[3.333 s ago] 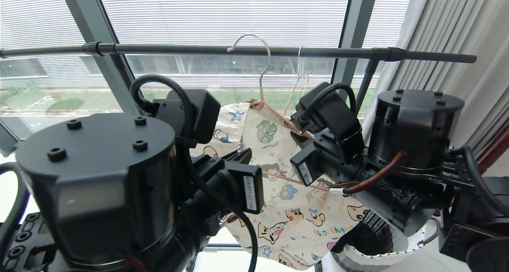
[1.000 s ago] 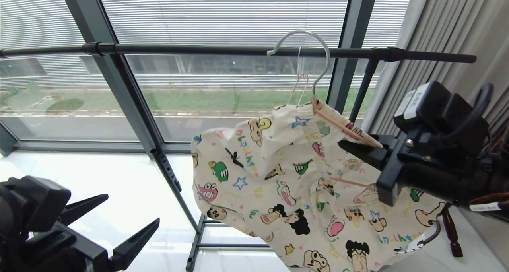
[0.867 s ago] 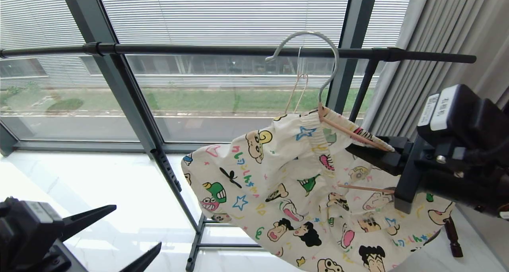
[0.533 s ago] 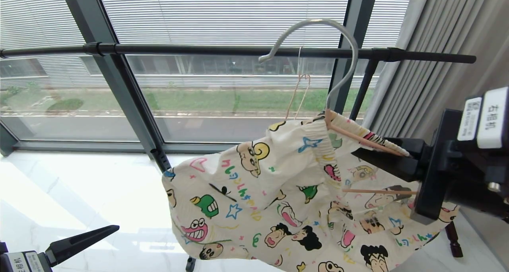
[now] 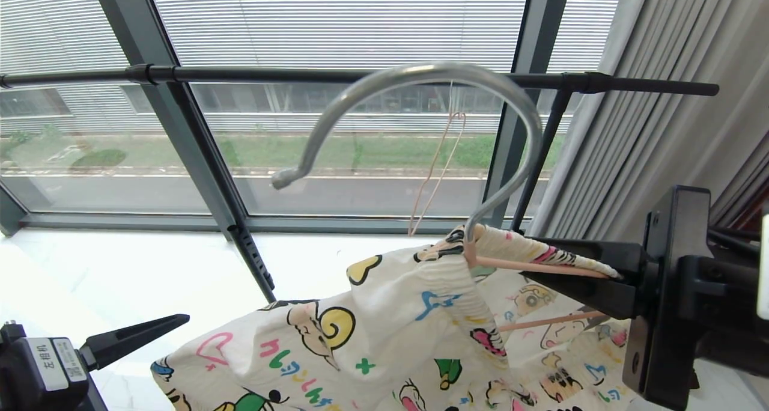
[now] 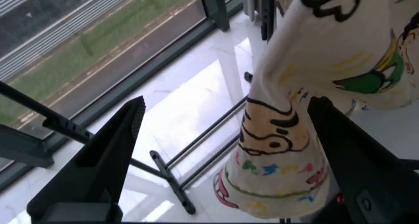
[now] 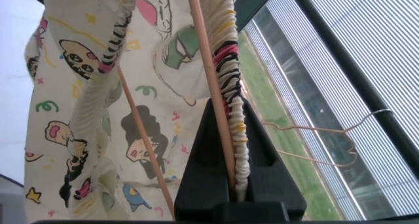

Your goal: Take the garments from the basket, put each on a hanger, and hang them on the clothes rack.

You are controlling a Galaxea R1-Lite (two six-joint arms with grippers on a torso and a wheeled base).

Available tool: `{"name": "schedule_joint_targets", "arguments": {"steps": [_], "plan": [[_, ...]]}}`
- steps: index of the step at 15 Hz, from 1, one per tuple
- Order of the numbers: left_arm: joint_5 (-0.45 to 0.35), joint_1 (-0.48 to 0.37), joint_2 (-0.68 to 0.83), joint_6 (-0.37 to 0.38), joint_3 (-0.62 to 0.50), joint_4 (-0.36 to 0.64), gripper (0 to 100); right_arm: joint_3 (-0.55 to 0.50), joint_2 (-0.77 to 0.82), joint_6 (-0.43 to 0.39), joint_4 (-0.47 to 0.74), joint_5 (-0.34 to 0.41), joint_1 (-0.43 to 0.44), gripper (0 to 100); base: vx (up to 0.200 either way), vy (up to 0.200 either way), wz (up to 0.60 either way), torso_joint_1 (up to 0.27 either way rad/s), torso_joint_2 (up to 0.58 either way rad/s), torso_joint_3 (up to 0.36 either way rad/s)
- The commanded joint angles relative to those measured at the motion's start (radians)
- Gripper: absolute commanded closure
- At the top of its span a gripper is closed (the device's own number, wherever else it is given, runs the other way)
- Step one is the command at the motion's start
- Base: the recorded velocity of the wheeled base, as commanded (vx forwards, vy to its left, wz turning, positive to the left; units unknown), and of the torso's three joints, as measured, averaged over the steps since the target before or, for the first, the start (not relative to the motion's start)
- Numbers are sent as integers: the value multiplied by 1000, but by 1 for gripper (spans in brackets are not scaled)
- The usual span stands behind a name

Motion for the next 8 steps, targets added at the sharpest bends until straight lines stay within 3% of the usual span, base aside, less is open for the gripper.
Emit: {"name": "schedule_joint_targets", "arguments": {"steps": [1, 2, 3, 8], "plan": [[0, 1, 30, 1, 1, -1, 0, 0, 5, 0, -1, 0, 11, 100, 0, 0, 0, 0, 0, 0], [0, 1, 33, -1, 1, -1, 0, -1, 3, 0, -1, 0, 11, 100, 0, 0, 0, 0, 0, 0], [0, 1, 39, -2, 4, -1, 100, -1, 5, 0, -2, 0, 11, 100, 0, 0, 0, 0, 0, 0], [1, 1, 53, 4, 4, 1, 100, -1, 3, 0, -2, -3, 11, 100, 0, 0, 0, 0, 0, 0]]}}
